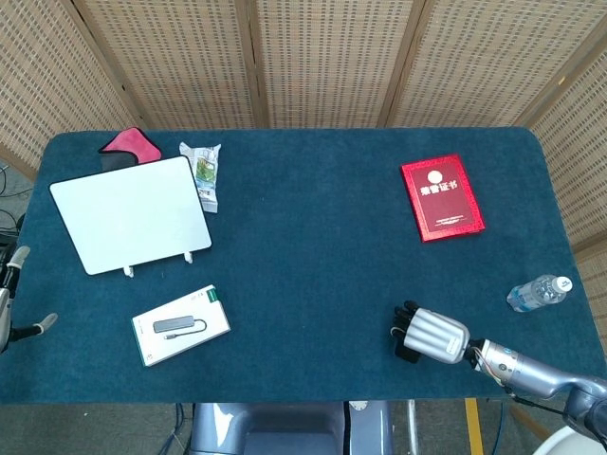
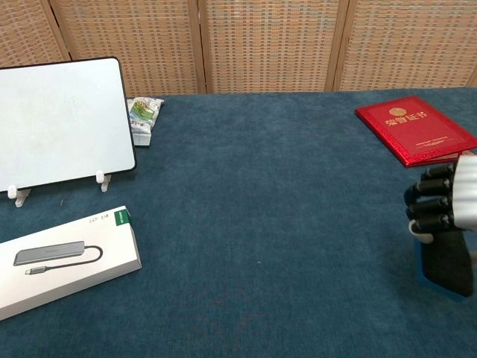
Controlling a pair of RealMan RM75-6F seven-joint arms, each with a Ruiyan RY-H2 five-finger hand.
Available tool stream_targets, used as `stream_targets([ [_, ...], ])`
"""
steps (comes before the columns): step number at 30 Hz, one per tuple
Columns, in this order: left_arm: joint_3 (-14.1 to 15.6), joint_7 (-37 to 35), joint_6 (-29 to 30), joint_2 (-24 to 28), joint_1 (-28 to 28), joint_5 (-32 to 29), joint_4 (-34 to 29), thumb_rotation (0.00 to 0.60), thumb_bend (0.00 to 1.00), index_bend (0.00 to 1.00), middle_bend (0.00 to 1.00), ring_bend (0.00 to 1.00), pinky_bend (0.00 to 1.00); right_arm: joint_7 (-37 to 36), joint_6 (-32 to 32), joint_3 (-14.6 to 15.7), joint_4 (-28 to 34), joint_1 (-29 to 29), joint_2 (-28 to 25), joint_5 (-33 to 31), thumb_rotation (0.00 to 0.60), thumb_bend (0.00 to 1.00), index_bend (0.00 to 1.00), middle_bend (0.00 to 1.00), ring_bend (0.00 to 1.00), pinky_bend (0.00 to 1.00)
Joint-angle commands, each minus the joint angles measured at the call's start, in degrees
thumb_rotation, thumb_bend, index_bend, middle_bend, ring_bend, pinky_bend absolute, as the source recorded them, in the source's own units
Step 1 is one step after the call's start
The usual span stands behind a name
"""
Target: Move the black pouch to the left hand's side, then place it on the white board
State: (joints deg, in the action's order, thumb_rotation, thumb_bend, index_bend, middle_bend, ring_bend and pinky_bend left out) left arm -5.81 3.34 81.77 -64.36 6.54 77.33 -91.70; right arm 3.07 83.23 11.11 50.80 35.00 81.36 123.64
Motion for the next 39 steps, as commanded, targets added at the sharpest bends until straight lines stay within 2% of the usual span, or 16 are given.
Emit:
stream_targets([
  [1,-0.02,0.18,-0.21,0.04,0.17,-0.04,-0.13,0.6,0.0,0.0,0.0,0.0,0.0,0.17,-1.38,-2.82,6.68,3.94,-1.2,-1.29,0.6,0.48,0.55,0.49,0.36,0.44],
  [5,-0.16,0.37,-0.38,0.12,0.46,0.07,-0.44,0.6,0.0,0.0,0.0,0.0,0.0,3.37,-9.19,-5.49,15.87,8.32,-2.54,-3.66,0.6,0.52,0.55,0.49,0.36,0.44],
  [10,-0.15,-0.27,-0.77,0.38,0.5,-0.19,-0.31,0.6,0.0,0.0,0.0,0.0,0.0,12.89,-25.98,-10.36,28.08,12.66,-1.96,-12.24,0.6,0.52,0.55,0.49,0.36,0.44],
  [14,-0.1,-1.06,-1.11,0.63,0.51,-0.33,-0.06,0.6,0.0,0.0,0.0,0.0,0.0,22.07,-34.78,-14.56,32.0,14.91,2.55,-18.84,0.6,0.52,0.55,0.49,0.36,0.44],
  [18,-0.22,-1.95,-1.26,0.97,0.39,-0.75,0.05,0.6,0.0,0.0,0.0,0.0,0.0,29.82,-39.8,-17.16,32.85,15.77,6.9,-24.63,0.6,0.52,0.55,0.49,0.36,0.44],
  [21,-0.28,-2.83,-1.04,1.17,0.12,-0.9,0.32,0.6,0.0,0.0,0.0,0.0,0.0,34.75,-42.13,-19.44,34.01,16.13,9.96,-29.98,0.6,0.56,0.55,0.49,0.36,0.44],
  [29,-0.25,-3.68,-1.25,1.41,0.01,-1.05,0.59,0.6,0.0,0.0,0.0,0.0,0.0,46.84,-44.35,-23.92,34.81,19.15,15.83,-39.94,0.6,0.57,0.55,0.49,0.36,0.44],
  [32,-0.32,-4.07,-1.4,1.5,0.02,-1.21,0.73,0.6,0.0,0.0,0.0,0.0,0.0,50.6,-44.54,-24.23,34.67,20.31,17.18,-43.11,0.6,0.57,0.55,0.49,0.36,0.44],
  [37,-0.37,-4.77,-1.93,1.59,0.07,-1.59,1.31,0.6,0.0,0.0,0.0,0.0,0.0,54.44,-43.53,-23.03,33.97,21.39,18.66,-46.28,0.6,0.56,0.55,0.49,0.36,0.44],
  [39,-0.39,-4.97,-2.11,1.64,0.13,-1.65,1.34,0.6,0.0,0.0,0.0,0.0,0.0,55.23,-43.39,-22.53,33.58,21.66,19.12,-47.98,0.6,0.51,0.53,0.46,0.35,0.44],
])
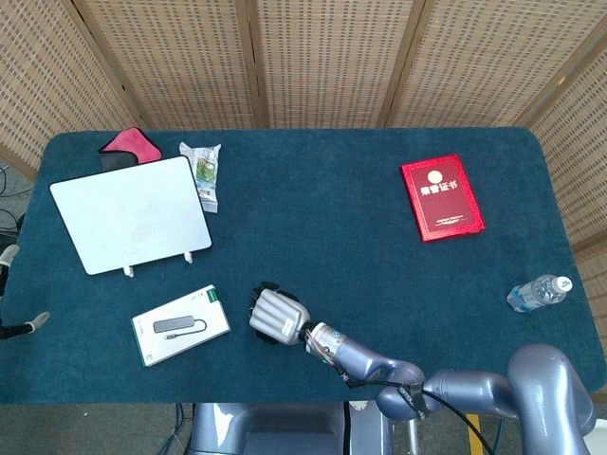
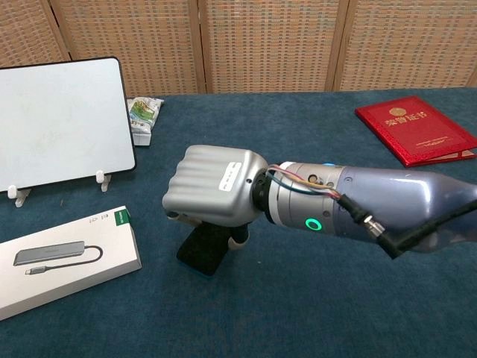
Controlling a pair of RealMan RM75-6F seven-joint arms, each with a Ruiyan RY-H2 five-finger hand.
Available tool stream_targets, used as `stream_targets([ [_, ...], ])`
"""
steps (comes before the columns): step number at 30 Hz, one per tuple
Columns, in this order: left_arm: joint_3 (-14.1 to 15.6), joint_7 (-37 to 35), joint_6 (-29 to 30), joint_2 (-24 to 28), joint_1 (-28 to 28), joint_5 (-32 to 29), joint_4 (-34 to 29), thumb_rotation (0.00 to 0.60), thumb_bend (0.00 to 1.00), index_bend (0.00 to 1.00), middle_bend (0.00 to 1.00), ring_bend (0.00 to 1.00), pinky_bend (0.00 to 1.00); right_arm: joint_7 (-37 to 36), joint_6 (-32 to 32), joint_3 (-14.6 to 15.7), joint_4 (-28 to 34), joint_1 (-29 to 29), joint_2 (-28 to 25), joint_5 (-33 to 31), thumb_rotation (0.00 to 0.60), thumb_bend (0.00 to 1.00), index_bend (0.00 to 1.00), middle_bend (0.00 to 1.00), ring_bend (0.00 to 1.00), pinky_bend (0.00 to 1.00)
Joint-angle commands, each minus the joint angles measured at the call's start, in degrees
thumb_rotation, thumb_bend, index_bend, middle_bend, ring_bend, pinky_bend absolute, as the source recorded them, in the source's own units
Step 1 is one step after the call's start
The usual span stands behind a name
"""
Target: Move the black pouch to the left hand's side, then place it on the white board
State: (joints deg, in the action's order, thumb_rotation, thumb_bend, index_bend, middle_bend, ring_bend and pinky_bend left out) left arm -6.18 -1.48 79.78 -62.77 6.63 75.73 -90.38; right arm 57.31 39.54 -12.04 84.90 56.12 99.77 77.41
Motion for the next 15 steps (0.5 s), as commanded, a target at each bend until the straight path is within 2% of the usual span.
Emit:
stream_targets([
  [1,0.05,-0.27,-0.08,0.08,-0.05,-0.05,0.08,0.6,0.0,0.0,0.0,0.0,0.0,1.57,0.19,0.83,-0.54,0.56,0.76,-3.23,0.6,0.39,0.46,0.39,0.32,0.44],
  [2,0.09,-0.47,0.06,0.09,-0.16,0.04,0.17,0.6,0.0,0.0,0.0,0.0,0.0,2.73,0.22,0.99,-0.26,0.54,0.74,-5.74,0.6,0.28,0.39,0.31,0.26,0.43],
  [3,0.07,-0.57,0.15,0.08,-0.19,0.08,0.22,0.6,0.0,0.0,0.0,0.0,0.0,3.77,0.39,1.0,0.26,0.57,0.7,-7.99,0.6,0.13,0.25,0.17,0.15,0.4],
  [4,0.07,-0.65,0.2,0.05,-0.23,0.09,0.29,0.6,0.0,0.0,0.0,0.0,0.0,4.7,0.82,0.9,1.01,0.66,0.66,-10.09,0.6,0.03,0.13,0.06,0.06,0.33],
  [6,0.06,-0.7,0.14,0.04,-0.18,0.13,0.32,0.6,0.0,0.0,0.0,0.0,0.0,6.63,2.55,0.65,2.86,1.03,0.42,-13.73,0.6,0.0,0.02,0.0,0.0,0.18],
  [7,0.04,-0.63,0.05,0.05,-0.11,0.12,0.29,0.6,0.0,0.0,0.0,0.0,0.0,7.33,3.57,0.54,3.69,1.18,0.26,-14.69,0.6,0.0,0.0,0.0,0.0,0.11],
  [8,0.09,-0.57,-0.03,0.04,-0.09,0.13,0.3,0.6,0.0,0.0,0.0,0.0,0.0,8.29,4.82,0.53,4.82,1.39,-0.12,-15.85,0.6,0.0,0.0,0.0,0.0,0.09],
  [15,0.41,-1.1,0.26,0.06,-0.23,0.97,0.51,0.6,0.0,0.0,0.0,0.0,0.0,12.21,12.53,0.86,14.26,1.27,-5.03,-19.93,0.6,0.0,0.0,0.0,0.0,0.07],
])
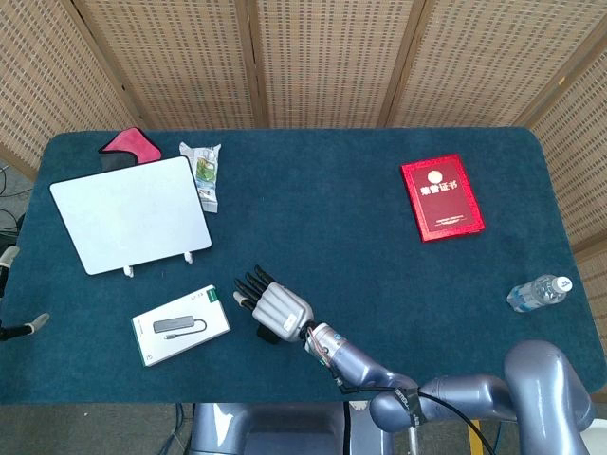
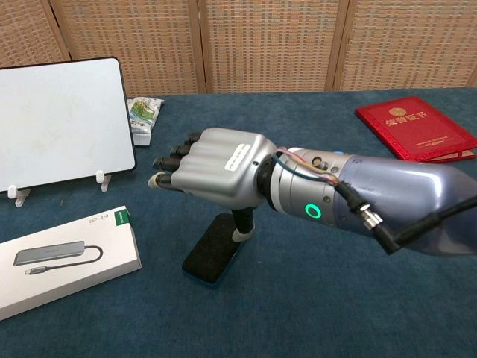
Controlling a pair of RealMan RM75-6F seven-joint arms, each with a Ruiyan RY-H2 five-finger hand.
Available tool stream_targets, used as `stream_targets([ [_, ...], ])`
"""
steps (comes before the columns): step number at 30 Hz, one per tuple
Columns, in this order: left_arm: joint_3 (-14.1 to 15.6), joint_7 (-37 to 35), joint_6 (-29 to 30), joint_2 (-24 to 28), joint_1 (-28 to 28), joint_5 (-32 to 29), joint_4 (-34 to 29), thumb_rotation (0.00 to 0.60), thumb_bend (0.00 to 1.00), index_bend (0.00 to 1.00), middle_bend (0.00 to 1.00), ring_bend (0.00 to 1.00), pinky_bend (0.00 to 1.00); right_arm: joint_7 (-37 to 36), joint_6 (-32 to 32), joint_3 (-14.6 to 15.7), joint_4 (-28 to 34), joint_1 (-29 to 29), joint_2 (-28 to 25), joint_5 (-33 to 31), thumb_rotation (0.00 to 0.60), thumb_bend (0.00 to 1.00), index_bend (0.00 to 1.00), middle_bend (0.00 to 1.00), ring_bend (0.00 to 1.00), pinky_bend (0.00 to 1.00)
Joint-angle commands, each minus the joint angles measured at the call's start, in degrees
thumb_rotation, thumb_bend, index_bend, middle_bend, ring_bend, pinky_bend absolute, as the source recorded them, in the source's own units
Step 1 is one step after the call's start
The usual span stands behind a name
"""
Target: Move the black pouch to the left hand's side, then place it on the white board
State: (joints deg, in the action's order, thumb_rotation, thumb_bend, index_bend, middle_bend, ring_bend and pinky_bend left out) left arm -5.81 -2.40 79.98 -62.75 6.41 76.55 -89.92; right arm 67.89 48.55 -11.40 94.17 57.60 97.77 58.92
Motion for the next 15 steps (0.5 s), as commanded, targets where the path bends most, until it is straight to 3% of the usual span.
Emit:
stream_targets([
  [1,0.05,-0.35,0.07,0.1,0.01,0.3,0.09,0.6,0.0,0.0,0.0,0.0,0.0,1.31,4.99,0.3,7.04,-0.78,-4.33,-0.98,0.6,0.0,0.0,0.0,0.0,0.07],
  [4,0.1,-0.93,0.2,0.25,0.44,1.69,0.88,0.6,0.0,0.0,0.0,0.0,0.0,-2.13,12.14,1.65,15.52,-5.38,-11.38,4.01,0.6,0.0,0.0,0.0,0.0,0.07],
  [8,0.3,-1.79,0.13,0.29,0.77,2.82,2.24,0.6,0.0,0.0,0.0,0.0,0.0,-9.09,19.18,4.04,19.58,-11.31,-18.63,11.7,0.6,0.0,0.0,0.0,0.0,0.04],
  [11,0.34,-2.74,0.07,0.36,0.9,3.23,2.96,0.6,0.0,0.0,0.0,0.0,0.0,-17.84,25.0,5.71,18.89,-16.5,-23.88,17.6,0.6,0.0,0.0,0.0,0.0,0.01],
  [15,0.53,-4.02,0.43,0.7,1.01,4.42,3.54,0.6,0.0,0.0,0.0,0.0,0.0,-30.38,33.22,7.69,10.27,-22.9,-29.05,24.93,0.6,0.0,0.0,0.0,0.0,0.0],
])
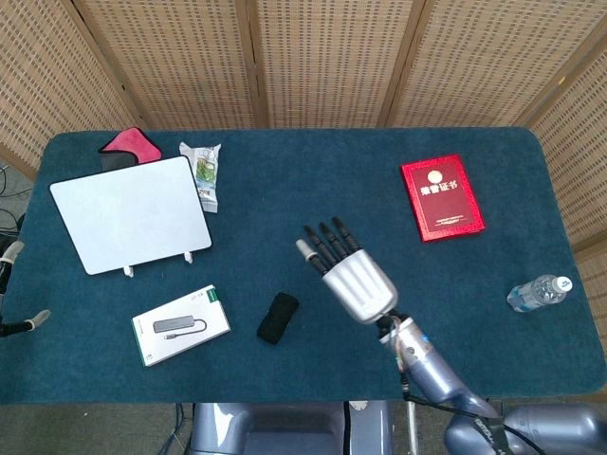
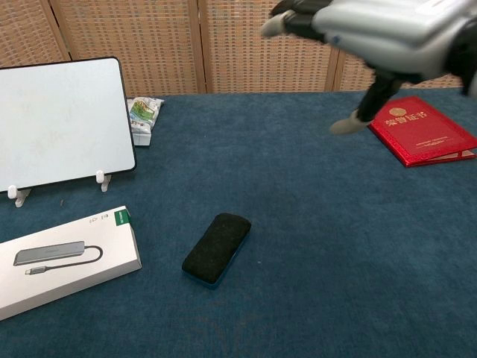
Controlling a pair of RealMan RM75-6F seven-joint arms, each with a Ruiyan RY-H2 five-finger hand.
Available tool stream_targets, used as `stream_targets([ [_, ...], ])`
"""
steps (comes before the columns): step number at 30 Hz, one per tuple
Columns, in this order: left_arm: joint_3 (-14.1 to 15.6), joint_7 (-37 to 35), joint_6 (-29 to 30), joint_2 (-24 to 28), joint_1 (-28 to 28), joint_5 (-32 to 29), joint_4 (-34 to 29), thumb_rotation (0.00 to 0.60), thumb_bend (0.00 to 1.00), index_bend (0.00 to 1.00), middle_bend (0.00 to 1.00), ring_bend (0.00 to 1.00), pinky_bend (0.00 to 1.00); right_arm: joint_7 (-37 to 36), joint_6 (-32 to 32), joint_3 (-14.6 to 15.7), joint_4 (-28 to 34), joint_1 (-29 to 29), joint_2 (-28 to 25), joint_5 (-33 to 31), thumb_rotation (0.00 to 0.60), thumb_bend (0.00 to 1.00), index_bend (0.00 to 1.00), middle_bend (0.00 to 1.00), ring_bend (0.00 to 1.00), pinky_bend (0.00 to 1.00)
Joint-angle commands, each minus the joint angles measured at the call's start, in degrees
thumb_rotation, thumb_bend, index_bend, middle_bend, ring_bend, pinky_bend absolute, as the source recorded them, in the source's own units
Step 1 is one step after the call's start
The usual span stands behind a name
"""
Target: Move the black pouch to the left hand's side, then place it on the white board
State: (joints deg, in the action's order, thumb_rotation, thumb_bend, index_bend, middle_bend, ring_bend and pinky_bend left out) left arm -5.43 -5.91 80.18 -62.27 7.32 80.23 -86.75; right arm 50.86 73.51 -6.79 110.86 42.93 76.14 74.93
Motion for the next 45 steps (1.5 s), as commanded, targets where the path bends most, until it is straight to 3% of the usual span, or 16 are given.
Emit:
stream_targets([
  [1,0.35,-0.72,0.34,0.37,0.21,1.46,0.76,0.6,0.0,0.0,0.0,0.0,0.0,-17.59,9.88,3.46,-8.8,-9.96,-8.22,9.15,0.6,0.0,0.0,0.0,0.0,0.0],
  [4,0.79,-0.55,0.55,0.73,0.64,3.28,2.01,0.6,0.0,0.0,0.0,0.0,0.0,-27.55,12.15,3.97,-12.78,-13.61,-9.65,7.46,0.6,0.0,0.0,0.0,0.0,0.0],
  [6,1.14,0.54,0.7,1.15,1.33,5.15,3.72,0.6,0.0,0.0,0.0,0.0,0.0,-38.81,14.45,4.87,-18.27,-17.14,-10.29,7.66,0.6,0.0,0.0,0.0,0.0,0.0],
  [8,0.72,1.63,1.45,1.67,3.88,9.61,4.73,0.6,0.0,0.0,0.0,0.0,0.0,-51.3,17.46,6.62,-29.9,-22.45,-7.64,7.27,0.6,0.0,0.0,0.0,0.0,0.0],
  [10,1.13,1.6,2.04,1.88,5.38,13.26,5.47,0.6,0.0,0.0,0.0,0.0,0.0,-57.56,18.29,6.84,-37.35,-24.61,-4.61,7.12,0.6,0.0,0.0,0.0,0.0,0.0],
  [13,2.09,2.4,3.84,1.96,8.73,21.7,7.16,0.6,0.0,0.0,0.0,0.0,0.0,-64.93,17.87,6.59,-39.8,-27.88,-2.64,4.89,0.6,0.0,0.0,0.0,0.0,0.0],
  [16,1.71,1.24,6.6,0.21,13.29,29.6,10.25,0.6,0.0,0.0,0.0,0.0,0.0,-65.92,17.9,5.95,-36.5,-30.08,-2.92,3.09,0.6,0.0,0.0,0.0,0.0,0.0],
  [20,0.9,0.04,7.95,-5.53,24.86,42.96,18.55,0.6,0.0,0.0,0.0,0.0,0.0,-63.27,18.26,5.2,-31.53,-31.45,-3.95,3.1,0.6,0.0,0.0,0.0,0.0,0.0],
  [25,2.36,-0.08,8.69,-11.72,34.83,53.13,29.67,0.6,0.0,0.0,0.0,0.0,0.0,-61.21,15.71,3.43,-29.29,-30.61,-4.95,2.34,0.6,0.0,0.0,0.0,0.0,0.0],
  [27,4.23,-1.49,7.44,-15.43,39.83,56.96,35.79,0.6,0.0,0.0,0.0,0.0,0.0,-60.37,14.29,2.24,-28.65,-30.18,-5.58,1.23,0.6,0.0,0.0,0.0,0.0,0.0],
  [32,7.94,-5.67,6.93,-23.72,47.15,59.61,49.14,0.6,0.0,0.0,0.0,0.0,0.0,-55.49,13.37,1.36,-29.18,-29.88,-7.35,1.7,0.6,0.0,0.0,0.0,0.0,0.0],
  [39,12.77,-9.21,7.89,-32.0,50.25,59.27,61.07,0.6,0.0,0.0,0.0,0.0,0.0,-55.23,12.84,0.7,-27.38,-30.97,-8.96,1.48,0.6,0.0,0.0,0.0,0.0,0.0],
  [45,15.77,-12.13,8.03,-38.14,52.78,56.94,67.28,0.6,0.0,0.0,0.0,0.0,0.0,-54.55,12.67,-0.34,-27.56,-31.63,-9.31,1.05,0.6,0.0,0.0,0.0,0.0,0.0],
])
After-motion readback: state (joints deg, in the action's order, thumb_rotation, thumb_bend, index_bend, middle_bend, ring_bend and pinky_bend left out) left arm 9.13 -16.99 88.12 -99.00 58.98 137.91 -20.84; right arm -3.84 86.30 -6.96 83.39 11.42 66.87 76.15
